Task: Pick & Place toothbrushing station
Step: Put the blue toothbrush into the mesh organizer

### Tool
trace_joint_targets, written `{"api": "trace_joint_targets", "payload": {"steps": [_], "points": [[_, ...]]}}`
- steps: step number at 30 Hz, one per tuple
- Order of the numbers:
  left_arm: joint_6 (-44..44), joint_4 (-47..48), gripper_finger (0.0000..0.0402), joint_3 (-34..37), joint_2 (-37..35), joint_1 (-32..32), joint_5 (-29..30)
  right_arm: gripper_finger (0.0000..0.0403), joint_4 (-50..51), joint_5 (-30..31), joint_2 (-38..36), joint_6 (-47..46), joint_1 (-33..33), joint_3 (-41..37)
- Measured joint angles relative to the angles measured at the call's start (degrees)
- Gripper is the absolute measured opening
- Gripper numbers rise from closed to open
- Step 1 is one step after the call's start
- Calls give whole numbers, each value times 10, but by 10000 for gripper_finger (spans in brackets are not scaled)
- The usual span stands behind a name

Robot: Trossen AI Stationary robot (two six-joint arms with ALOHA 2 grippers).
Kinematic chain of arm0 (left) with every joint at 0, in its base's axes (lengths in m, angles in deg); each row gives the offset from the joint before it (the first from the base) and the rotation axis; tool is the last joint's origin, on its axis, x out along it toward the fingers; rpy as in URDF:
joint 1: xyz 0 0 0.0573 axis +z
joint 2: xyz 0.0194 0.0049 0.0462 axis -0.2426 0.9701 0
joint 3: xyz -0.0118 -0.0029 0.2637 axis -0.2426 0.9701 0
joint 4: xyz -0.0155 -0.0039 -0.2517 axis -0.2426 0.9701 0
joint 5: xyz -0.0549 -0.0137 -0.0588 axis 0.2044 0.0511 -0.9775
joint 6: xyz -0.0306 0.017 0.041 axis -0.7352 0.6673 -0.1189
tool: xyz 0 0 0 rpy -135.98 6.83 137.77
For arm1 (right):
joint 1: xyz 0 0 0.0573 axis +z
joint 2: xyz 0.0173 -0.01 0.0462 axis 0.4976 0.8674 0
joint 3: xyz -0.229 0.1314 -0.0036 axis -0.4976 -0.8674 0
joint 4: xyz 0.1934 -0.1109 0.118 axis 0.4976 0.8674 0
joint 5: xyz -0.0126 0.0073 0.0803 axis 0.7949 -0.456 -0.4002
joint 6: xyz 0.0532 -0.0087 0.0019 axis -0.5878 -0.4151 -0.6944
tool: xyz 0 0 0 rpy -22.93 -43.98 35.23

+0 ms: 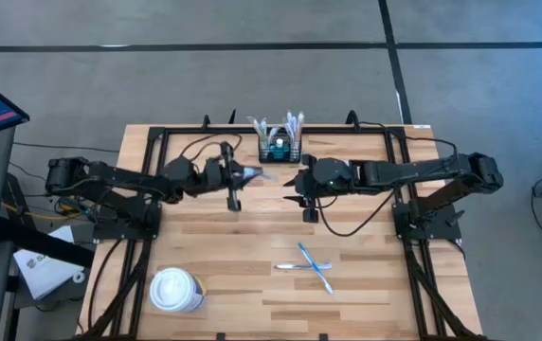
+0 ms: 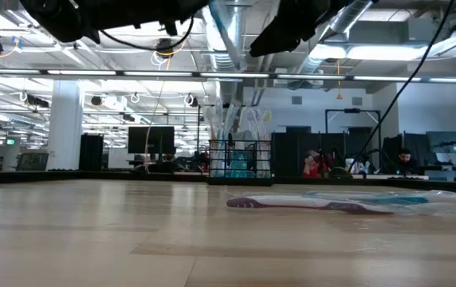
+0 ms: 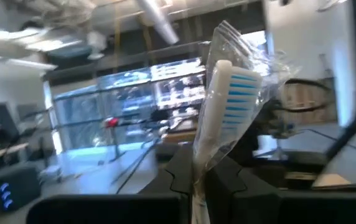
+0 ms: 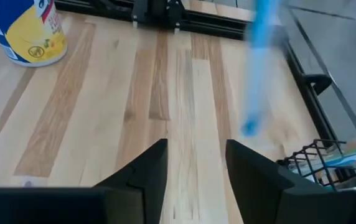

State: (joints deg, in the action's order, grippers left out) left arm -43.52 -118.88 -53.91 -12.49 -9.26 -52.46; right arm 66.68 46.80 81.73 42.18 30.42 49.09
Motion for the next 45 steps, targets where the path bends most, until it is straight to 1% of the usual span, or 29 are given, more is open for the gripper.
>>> {"api": "trace_joint_targets", "payload": {"steps": [5, 10, 13, 23, 29, 39, 45], "points": [[-35, 44, 8, 0, -13, 54, 3, 144, 2, 0, 0, -10, 0, 0], [-44, 80, 8, 0, -14, 99, 3, 134, 2, 0, 0, -15, 0, 0], [-65, 100, 8, 0, -14, 126, 3, 130, 2, 0, 0, -15, 0, 0], [-71, 111, 9, 0, -11, 184, 2, 128, -1, 0, 0, -15, 1, 0], [-71, 111, 8, -5, 31, 209, 0, 128, -8, 0, 0, -15, 1, 0], [-80, 107, 8, -59, 117, 234, 0, 128, -8, 0, 0, -12, 1, 0], [-66, 105, 8, -69, 147, 247, 2, 126, -7, 0, 0, -9, 1, 0]]}}
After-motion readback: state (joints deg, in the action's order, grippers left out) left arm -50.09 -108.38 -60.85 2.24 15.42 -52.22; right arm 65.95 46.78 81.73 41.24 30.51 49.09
